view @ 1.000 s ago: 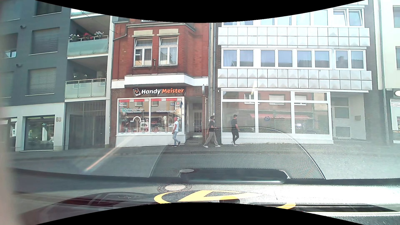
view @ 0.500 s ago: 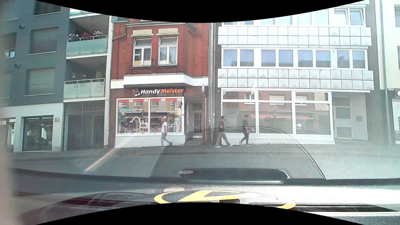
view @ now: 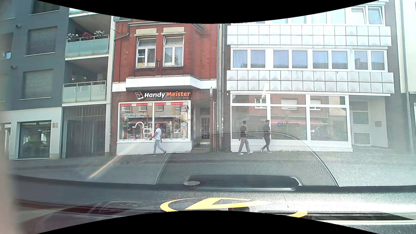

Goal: Follow the waypoints while adhering to traffic rules and regulations

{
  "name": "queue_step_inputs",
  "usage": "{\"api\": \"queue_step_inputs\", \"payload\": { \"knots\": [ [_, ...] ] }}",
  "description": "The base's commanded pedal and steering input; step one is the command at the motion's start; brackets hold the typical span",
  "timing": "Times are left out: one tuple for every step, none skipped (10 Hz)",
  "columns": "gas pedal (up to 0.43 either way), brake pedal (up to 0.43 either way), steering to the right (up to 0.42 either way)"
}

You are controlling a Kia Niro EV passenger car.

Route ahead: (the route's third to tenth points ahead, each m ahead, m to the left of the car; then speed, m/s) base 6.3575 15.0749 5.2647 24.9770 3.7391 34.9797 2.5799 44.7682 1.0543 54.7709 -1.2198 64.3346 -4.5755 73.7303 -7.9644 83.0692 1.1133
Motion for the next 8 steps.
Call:
{"api": "queue_step_inputs", "payload": {
  "knots": [
    [0.138, 0.000, -0.012],
    [0.138, 0.000, -0.016],
    [0.138, 0.000, -0.023],
    [0.138, 0.000, -0.032],
    [0.138, 0.000, -0.044],
    [0.130, 0.000, -0.066],
    [0.130, 0.000, -0.088],
    [0.110, 0.000, -0.110]
  ]
}}
